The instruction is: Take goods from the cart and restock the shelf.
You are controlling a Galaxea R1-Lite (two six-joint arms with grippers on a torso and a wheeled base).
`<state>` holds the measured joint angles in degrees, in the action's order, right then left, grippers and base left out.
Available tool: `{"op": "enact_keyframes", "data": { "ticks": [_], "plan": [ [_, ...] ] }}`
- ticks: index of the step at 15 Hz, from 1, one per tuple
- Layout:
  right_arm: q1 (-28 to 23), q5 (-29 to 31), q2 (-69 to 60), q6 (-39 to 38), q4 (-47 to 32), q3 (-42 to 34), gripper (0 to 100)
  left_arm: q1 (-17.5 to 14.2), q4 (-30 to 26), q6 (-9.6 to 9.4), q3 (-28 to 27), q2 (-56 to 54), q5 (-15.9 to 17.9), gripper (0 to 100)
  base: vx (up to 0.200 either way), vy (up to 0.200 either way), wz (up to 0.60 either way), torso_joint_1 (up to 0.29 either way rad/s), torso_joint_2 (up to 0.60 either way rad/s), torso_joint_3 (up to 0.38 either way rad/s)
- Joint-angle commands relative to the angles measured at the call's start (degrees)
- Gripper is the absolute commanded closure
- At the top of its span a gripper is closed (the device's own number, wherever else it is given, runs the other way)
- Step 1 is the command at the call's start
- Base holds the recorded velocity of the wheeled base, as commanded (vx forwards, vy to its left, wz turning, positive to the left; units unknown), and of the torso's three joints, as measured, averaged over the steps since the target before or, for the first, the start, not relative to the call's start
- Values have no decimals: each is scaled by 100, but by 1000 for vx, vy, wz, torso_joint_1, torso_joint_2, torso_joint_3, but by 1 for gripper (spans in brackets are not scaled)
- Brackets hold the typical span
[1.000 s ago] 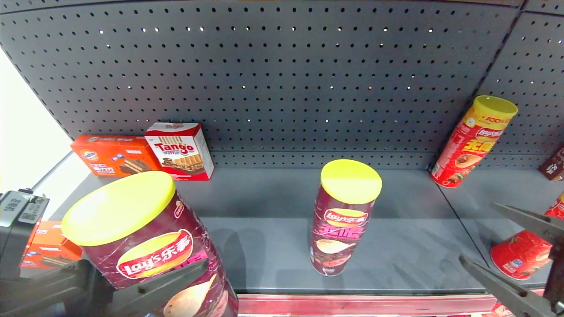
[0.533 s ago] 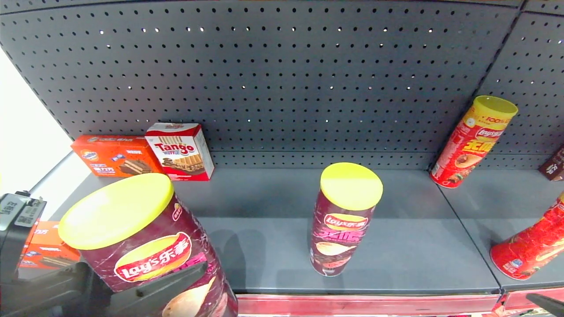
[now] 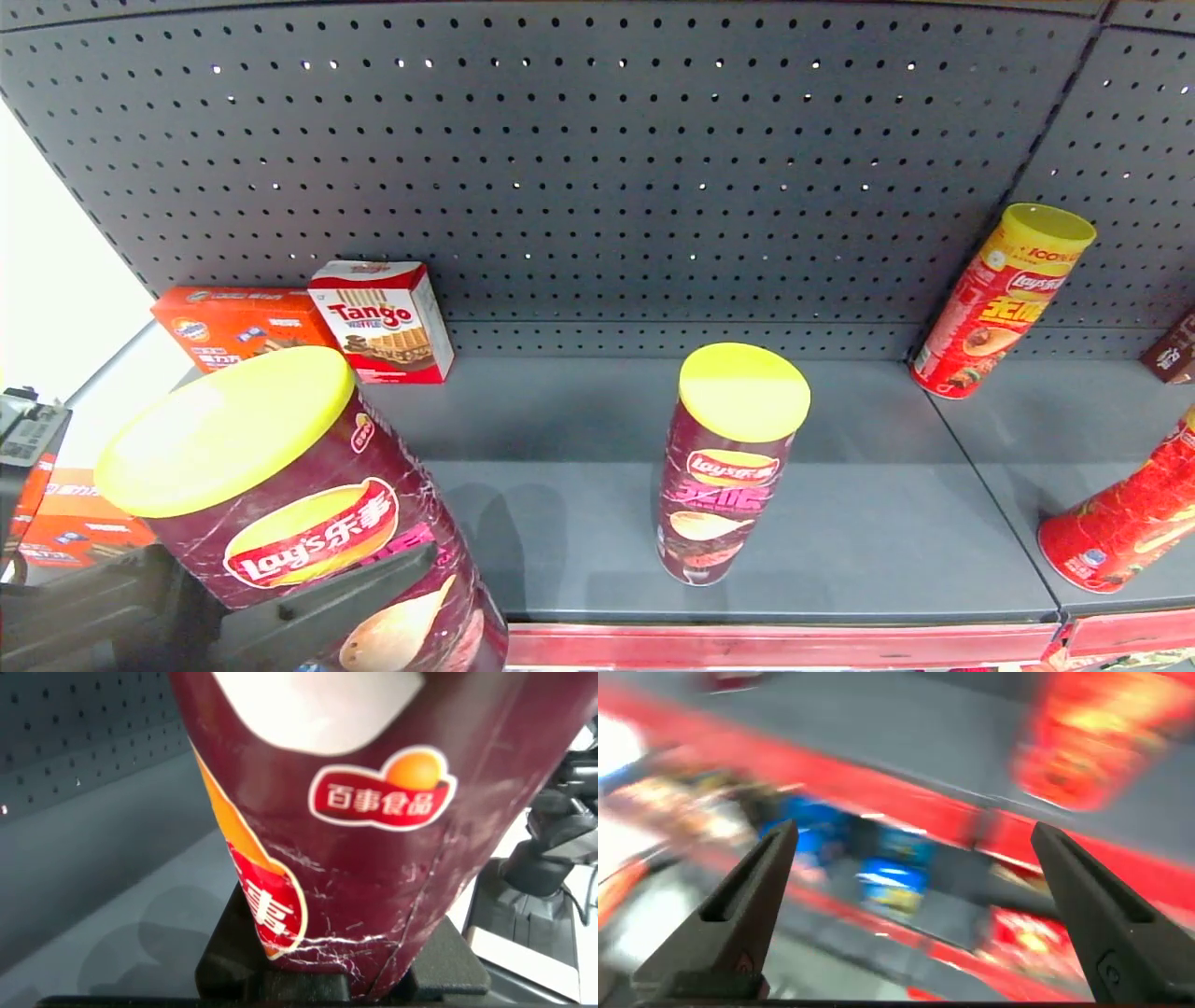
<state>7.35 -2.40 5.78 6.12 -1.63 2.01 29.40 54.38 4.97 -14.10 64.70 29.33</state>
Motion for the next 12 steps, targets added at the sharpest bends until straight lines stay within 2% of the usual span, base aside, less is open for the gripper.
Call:
{"op": "enact_keyframes", "data": {
  "ticks": [1, 3, 11, 12],
  "plan": [
    [-1016, 47, -226, -85, -74, 27, 0, 65, -7, 4, -13, -1, -6, 100, 0, 0, 0, 0, 0, 0],
    [-823, 64, -578, -85, 23, -8, 0, 83, -7, -5, 39, -54, -6, 100, 0, 0, 0, 0, 0, 0],
    [-823, 152, -578, -173, 23, -8, 0, 39, -33, -32, 48, -150, -15, 100, 0, 0, 0, 0, 0, 0],
    [-832, 249, -578, -401, 67, -131, 0, 83, -42, -58, -5, -150, -15, 100, 0, 0, 0, 0, 0, 0]
  ]
}}
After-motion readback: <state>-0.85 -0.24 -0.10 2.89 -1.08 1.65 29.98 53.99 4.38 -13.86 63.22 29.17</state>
